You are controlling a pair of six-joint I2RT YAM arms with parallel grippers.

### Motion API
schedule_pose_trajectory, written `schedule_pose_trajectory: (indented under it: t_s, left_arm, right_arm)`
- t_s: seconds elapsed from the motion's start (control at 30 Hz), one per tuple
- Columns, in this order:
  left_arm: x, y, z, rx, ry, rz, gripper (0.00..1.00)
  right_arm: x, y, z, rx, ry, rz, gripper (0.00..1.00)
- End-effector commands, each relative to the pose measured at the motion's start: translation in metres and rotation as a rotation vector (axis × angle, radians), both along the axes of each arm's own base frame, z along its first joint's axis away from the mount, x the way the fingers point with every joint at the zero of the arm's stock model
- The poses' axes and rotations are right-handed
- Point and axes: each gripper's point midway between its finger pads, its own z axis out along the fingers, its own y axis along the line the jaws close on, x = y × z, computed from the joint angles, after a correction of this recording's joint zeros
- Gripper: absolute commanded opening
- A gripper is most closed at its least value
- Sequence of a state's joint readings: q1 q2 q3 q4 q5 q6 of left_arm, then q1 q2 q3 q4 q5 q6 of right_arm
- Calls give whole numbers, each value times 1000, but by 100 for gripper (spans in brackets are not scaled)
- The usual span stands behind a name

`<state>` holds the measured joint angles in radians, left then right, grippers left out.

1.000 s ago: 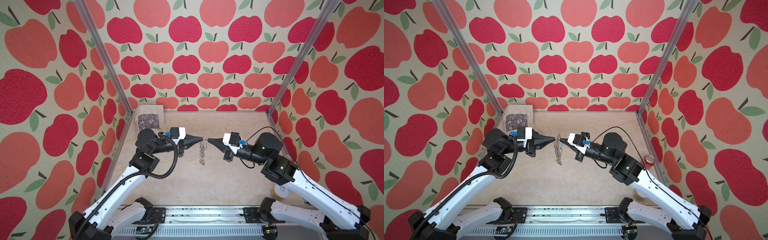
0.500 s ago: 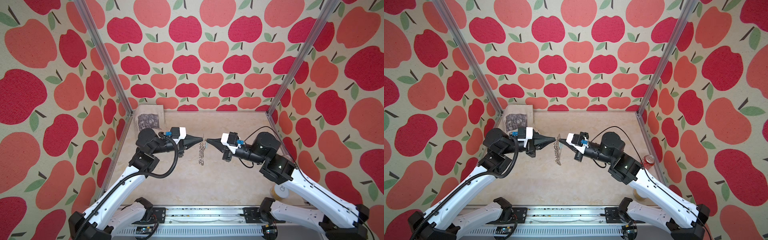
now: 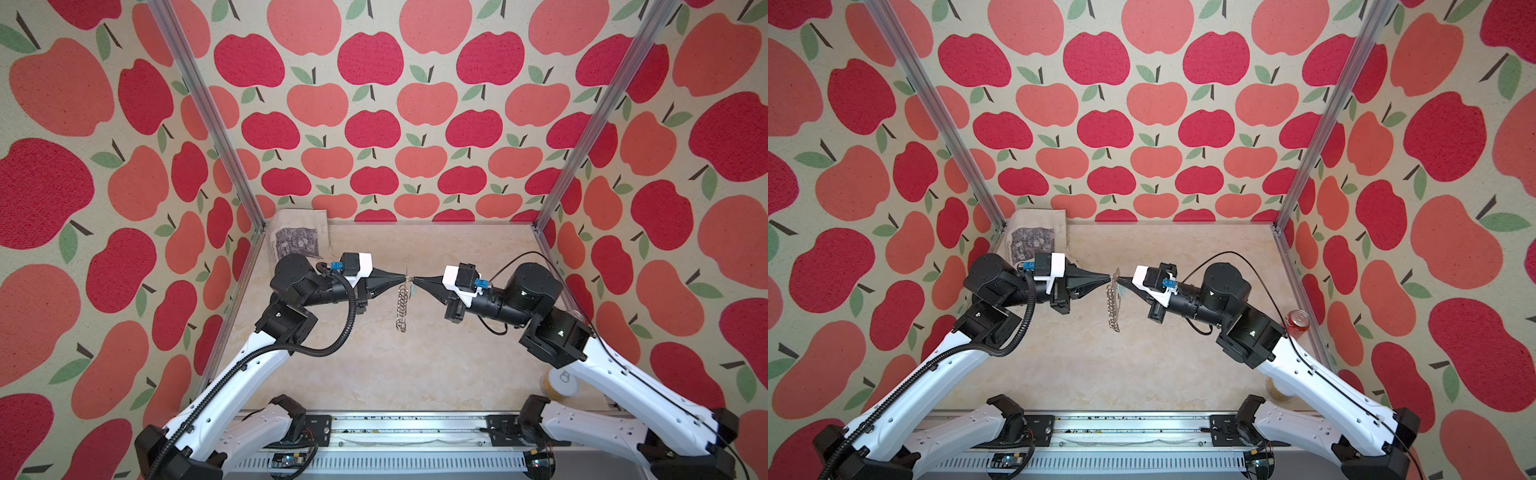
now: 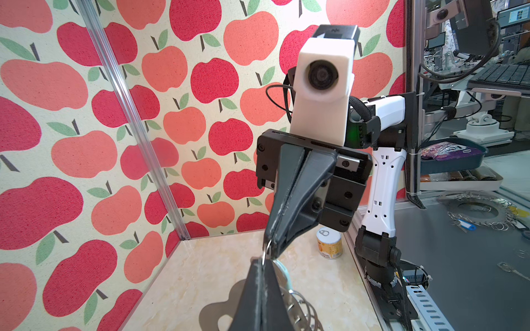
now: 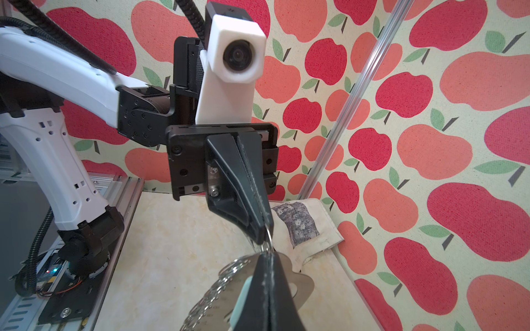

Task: Attach keys to a key ring
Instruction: Insert the key into the keyring.

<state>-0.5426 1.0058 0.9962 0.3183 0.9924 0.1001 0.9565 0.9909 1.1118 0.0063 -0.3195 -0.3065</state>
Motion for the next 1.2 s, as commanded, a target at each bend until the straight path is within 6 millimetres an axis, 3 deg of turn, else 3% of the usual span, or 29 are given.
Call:
schedule_pose_trajectory:
  t_s: [0.0,1.17]
  left_arm:
    - [-8,1,12,-7,-40,-24,0]
    - [-11,0,6,19,-52,-19,0]
  right_arm:
    - [-7,1,12,17,-19,27,0]
    - [-10,0,16,22,0,36,0]
